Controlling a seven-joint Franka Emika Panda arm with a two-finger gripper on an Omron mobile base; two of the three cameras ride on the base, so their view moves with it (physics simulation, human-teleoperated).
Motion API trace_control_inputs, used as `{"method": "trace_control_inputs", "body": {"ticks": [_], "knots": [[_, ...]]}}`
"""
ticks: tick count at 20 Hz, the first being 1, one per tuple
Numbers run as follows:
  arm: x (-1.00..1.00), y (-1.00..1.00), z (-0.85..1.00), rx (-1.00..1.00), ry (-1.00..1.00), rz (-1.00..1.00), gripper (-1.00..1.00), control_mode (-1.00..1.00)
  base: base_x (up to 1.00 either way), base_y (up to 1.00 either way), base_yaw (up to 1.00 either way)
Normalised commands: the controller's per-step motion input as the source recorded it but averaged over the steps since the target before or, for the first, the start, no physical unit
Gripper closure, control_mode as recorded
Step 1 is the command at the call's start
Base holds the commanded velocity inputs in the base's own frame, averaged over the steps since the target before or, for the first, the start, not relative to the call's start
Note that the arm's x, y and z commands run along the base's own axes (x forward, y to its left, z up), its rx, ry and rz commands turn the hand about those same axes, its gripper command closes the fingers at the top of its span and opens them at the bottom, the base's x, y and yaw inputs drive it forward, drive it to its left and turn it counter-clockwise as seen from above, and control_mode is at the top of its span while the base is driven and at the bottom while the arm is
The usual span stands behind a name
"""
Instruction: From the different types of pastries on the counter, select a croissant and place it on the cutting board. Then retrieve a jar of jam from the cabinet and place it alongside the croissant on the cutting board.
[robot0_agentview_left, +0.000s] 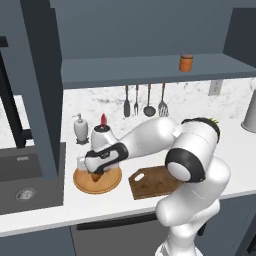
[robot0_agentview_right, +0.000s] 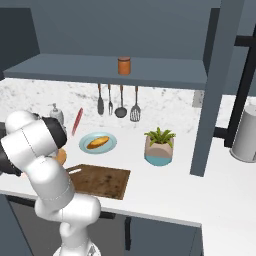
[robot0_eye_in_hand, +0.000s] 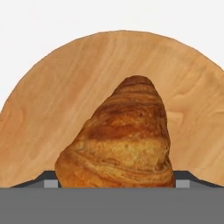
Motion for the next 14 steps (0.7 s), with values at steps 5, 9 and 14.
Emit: {"method": "trace_control_inputs", "body": {"ticks": [5, 9, 14], "knots": [[0.0, -0.08, 0.18, 0.0, 0.0, 0.0, 1.0, -1.0, 0.0, 0.0, 0.0], [0.0, -0.37, 0.03, 0.0, 0.0, 0.0, 1.0, -1.0, 0.0, 0.0, 0.0], [-0.08, -0.61, 0.0, 0.0, 0.0, 0.0, 1.0, -1.0, 0.0, 0.0, 0.0]]}}
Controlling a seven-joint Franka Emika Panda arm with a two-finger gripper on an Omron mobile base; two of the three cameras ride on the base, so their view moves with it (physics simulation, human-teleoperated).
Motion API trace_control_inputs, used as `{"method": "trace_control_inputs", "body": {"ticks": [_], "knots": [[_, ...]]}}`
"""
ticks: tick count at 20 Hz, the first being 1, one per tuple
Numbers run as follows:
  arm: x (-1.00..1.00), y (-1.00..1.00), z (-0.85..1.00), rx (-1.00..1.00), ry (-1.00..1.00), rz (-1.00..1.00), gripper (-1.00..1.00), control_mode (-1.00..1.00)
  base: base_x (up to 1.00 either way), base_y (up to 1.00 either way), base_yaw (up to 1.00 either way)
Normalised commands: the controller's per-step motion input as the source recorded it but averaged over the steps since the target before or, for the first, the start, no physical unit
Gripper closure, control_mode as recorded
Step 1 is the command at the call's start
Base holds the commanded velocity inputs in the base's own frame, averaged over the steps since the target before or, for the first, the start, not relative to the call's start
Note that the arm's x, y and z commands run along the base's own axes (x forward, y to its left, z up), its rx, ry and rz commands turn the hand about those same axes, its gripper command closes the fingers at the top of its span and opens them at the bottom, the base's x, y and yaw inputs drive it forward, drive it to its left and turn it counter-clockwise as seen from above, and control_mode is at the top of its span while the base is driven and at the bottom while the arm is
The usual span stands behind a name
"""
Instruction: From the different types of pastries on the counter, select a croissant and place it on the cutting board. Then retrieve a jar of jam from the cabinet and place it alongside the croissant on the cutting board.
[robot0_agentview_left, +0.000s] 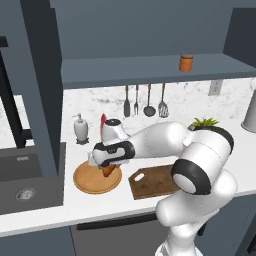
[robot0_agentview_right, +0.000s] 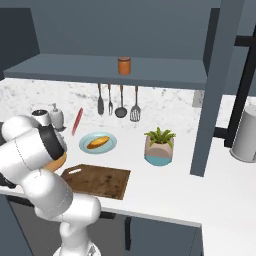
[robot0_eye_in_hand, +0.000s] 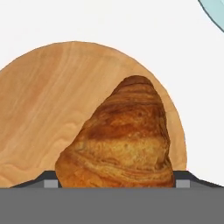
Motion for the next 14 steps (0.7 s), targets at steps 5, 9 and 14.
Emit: {"method": "trace_control_inputs", "body": {"ticks": [5, 9, 14], "knots": [[-0.2, -0.6, 0.0, 0.02, -0.01, 0.0, 1.0, -1.0, 0.0, 0.0, 0.0], [-0.31, -0.49, -0.01, 0.02, 0.0, 0.0, 1.0, -1.0, 0.0, 0.0, 0.0], [-0.3, -0.42, 0.0, 0.02, 0.0, 0.0, 1.0, -1.0, 0.0, 0.0, 0.0]]}}
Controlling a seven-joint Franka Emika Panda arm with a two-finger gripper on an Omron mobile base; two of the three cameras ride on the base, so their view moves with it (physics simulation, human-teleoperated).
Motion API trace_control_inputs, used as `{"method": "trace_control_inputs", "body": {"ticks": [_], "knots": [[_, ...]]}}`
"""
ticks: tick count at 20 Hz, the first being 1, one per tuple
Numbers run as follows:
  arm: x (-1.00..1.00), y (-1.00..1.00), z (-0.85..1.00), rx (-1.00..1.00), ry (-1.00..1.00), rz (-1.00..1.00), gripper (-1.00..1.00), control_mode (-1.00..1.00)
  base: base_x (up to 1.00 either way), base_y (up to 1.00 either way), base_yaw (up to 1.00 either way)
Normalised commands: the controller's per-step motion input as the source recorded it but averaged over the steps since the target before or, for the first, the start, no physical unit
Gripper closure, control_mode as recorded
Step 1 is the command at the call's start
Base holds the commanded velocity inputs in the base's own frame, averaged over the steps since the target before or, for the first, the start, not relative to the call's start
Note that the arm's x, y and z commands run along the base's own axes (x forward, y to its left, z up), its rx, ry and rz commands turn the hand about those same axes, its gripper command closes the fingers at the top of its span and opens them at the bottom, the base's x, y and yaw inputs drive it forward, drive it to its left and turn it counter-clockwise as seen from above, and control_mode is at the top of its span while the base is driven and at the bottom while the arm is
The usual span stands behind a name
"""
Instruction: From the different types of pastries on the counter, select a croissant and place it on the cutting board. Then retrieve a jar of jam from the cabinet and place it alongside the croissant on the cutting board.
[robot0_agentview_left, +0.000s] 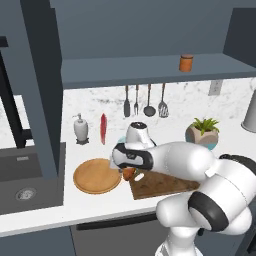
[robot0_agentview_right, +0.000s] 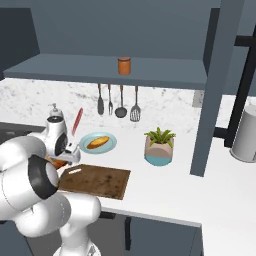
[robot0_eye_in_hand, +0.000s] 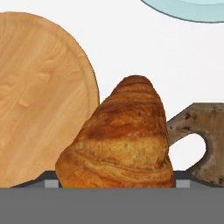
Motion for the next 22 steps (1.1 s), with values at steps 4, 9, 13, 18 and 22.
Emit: {"method": "trace_control_inputs", "body": {"ticks": [4, 9, 13, 18, 22], "knots": [[-0.19, -0.38, 0.0, 0.0, 0.0, 0.0, 1.0, -1.0, 0.0, 0.0, 0.0], [-0.12, -0.42, 0.0, 0.0, 0.0, 0.0, 1.0, -1.0, 0.0, 0.0, 0.0], [-0.01, -0.43, 0.0, 0.0, 0.01, 0.0, 1.0, -1.0, 0.0, 0.0, 0.0], [0.0, -0.34, 0.0, 0.0, 0.02, 0.0, 1.0, -1.0, 0.0, 0.0, 0.0], [0.0, -0.12, -0.21, 0.0, 0.08, 0.0, 1.0, -1.0, 0.0, 0.0, 0.0]]}}
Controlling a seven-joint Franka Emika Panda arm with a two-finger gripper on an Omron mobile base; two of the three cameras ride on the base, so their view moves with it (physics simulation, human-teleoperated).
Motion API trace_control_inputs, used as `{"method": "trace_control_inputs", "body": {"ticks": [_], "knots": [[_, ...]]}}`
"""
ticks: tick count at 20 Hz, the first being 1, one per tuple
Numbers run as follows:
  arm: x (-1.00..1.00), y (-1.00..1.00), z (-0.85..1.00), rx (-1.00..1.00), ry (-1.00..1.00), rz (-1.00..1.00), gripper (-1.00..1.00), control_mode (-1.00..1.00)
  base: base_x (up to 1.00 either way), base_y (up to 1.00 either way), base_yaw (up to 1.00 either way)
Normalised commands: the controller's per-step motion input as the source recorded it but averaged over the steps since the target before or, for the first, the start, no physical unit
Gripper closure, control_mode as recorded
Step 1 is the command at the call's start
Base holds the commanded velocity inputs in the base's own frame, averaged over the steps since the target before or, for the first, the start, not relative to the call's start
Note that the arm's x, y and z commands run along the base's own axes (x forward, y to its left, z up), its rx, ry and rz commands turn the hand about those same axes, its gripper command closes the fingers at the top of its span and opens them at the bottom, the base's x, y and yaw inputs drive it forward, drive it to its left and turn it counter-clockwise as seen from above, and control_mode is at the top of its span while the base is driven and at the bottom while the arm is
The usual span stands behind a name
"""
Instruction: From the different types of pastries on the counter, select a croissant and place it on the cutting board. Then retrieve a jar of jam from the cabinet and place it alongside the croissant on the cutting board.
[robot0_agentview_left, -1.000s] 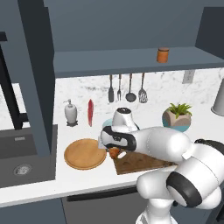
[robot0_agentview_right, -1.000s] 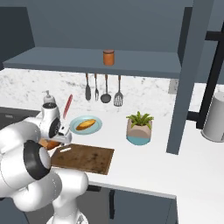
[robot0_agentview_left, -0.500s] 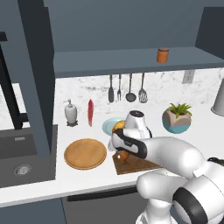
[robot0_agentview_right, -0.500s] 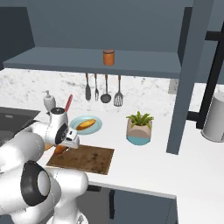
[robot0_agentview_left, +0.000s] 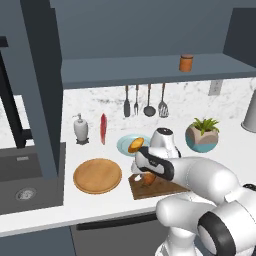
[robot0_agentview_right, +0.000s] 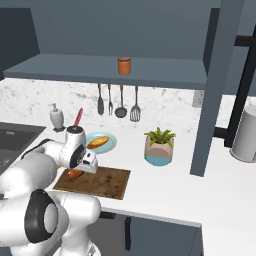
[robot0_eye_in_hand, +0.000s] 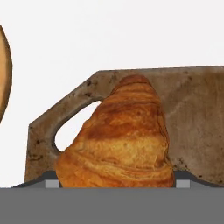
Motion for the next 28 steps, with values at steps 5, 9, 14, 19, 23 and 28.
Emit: {"method": "trace_control_inputs", "body": {"ticks": [5, 9, 14, 19, 23, 28], "knots": [[0.0, -0.08, -0.25, 0.0, 0.09, 0.0, 1.0, -1.0, 0.0, 0.0, 0.0], [0.0, -0.09, -0.21, 0.0, 0.05, 0.0, 1.0, -1.0, 0.0, 0.0, 0.0], [0.0, -0.08, -0.09, 0.0, 0.01, 0.0, -1.0, -1.0, 0.0, 0.0, 0.0], [0.0, -0.15, -0.07, 0.0, 0.0, 0.0, -1.0, -1.0, 0.0, 0.0, 0.0], [-0.06, -0.05, -0.05, 0.0, 0.0, 0.0, -1.0, -1.0, 0.0, 0.0, 0.0], [-0.37, 0.0, 0.0, -0.03, 0.0, 0.0, -1.0, -1.0, 0.0, 0.0, 0.0]]}}
